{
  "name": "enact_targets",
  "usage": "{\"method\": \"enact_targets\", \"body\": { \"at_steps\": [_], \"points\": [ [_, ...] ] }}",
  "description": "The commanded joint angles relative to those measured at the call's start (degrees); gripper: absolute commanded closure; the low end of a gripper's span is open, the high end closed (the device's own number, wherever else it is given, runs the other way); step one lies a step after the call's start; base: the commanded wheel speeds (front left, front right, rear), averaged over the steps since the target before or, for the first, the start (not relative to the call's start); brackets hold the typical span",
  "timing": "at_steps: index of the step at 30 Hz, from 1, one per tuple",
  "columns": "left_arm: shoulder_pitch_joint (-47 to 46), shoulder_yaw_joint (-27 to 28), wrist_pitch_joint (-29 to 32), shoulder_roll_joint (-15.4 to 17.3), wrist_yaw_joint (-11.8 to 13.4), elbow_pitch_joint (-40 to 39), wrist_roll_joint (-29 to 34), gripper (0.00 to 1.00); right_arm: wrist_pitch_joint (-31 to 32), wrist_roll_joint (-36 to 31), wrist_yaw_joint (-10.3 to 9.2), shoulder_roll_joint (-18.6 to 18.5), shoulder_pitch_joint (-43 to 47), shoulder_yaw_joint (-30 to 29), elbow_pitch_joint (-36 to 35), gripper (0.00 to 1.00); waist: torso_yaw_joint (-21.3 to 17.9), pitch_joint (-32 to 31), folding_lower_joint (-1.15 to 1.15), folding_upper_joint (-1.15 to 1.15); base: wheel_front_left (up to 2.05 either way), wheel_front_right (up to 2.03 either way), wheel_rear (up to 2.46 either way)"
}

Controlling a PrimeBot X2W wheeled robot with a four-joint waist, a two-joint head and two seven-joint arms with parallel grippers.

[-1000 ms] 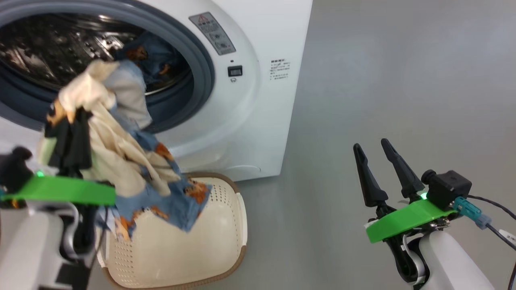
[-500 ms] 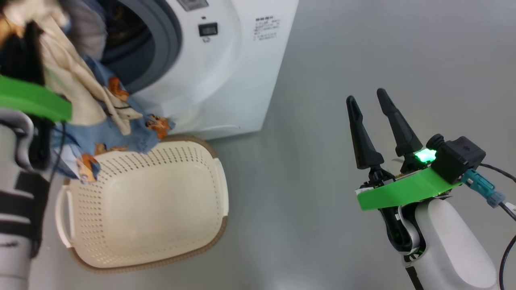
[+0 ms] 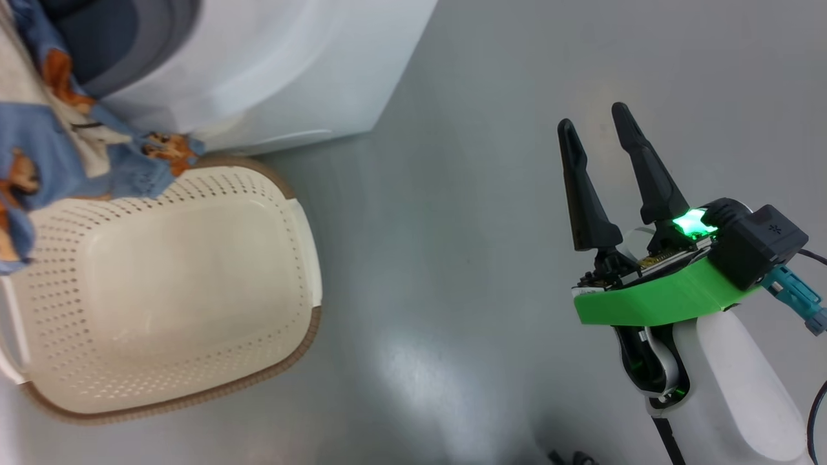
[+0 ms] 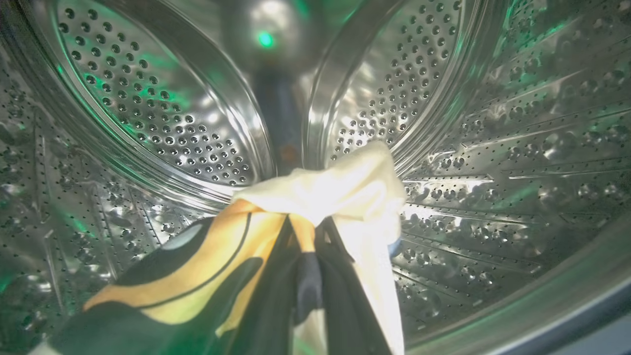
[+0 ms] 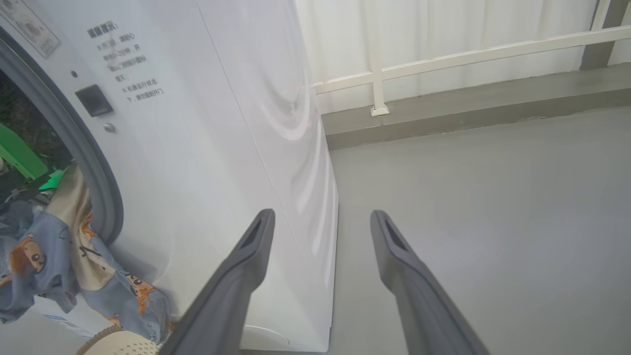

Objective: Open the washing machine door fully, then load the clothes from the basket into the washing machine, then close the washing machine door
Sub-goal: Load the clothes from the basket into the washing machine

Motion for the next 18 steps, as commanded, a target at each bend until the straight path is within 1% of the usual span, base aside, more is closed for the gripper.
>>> {"method": "enact_targets", "body": {
  "at_steps": [1, 4, 6, 8, 10, 11, 12, 13, 18],
  "points": [
    [-2.0, 1.2, -0.6, 3.5, -0.1, -1.2, 0.1, 1.0, -0.3, 0.4, 0.32, 0.5, 0.6, 0.8, -1.8, 0.0, -2.6, 3.3, 0.0, 0.0, 0.0, 0.0, 0.0],
    [-4.1, 2.7, -0.6, 4.5, -0.1, -3.8, 2.3, 1.0, -0.3, 0.5, 0.32, 0.5, 1.0, 0.6, -2.3, 0.0, -3.1, 4.2, 0.0, 0.0, 0.0, 0.0, 0.0],
    [-5.2, 5.5, -0.6, 4.8, 0.0, -7.3, 4.7, 1.0, -0.3, 0.6, 0.32, 0.5, 1.1, 0.5, -2.6, 0.0, -3.3, 4.6, 0.0, 0.0, 0.0, 0.0, 0.0],
    [-5.1, 9.3, -0.6, 4.2, 0.4, -11.3, 7.2, 1.0, -0.3, 0.7, 0.32, 0.5, 1.0, 0.5, -2.8, 0.0, -3.4, 4.9, 0.0, 0.0, 0.0, 0.0, 0.0],
    [-3.9, 12.3, -0.6, 3.2, 0.4, -13.5, 9.4, 1.0, -0.3, 0.8, 0.32, 0.5, 0.9, 0.6, -2.7, 0.0, -3.5, 4.8, 0.0, 0.0, 0.0, 0.0, 0.0],
    [-3.1, 13.3, -0.6, 2.5, 0.4, -13.2, 10.1, 0.95, -0.3, 0.9, 0.32, 0.5, 0.9, 0.7, -2.5, 0.0, -3.5, 4.7, 0.0, 0.0, 0.0, 0.0, 0.0],
    [-2.3, 14.1, -0.6, 1.9, 0.3, -12.2, 10.5, 0.58, -0.3, 0.9, 0.32, 0.5, 0.9, 0.8, -2.3, 0.0, -3.5, 4.4, 0.0, 0.0, 0.0, 0.0, 0.0],
    [-1.7, 14.5, -0.6, 1.3, 0.3, -10.8, 10.8, 0.0, -0.3, 1.0, 0.32, 0.5, 0.9, 0.9, -2.2, 0.0, -3.4, 4.2, 0.0, 0.0, 0.0, 0.0, 0.0],
    [-1.8, 12.9, -0.4, -1.0, 0.0, -0.2, 10.5, 0.0, -0.3, 2.3, 0.32, 0.5, 0.6, 1.5, -1.4, 0.0, -2.8, 3.0, 0.0, 0.0, 0.0, 0.0, 0.0]
  ]
}}
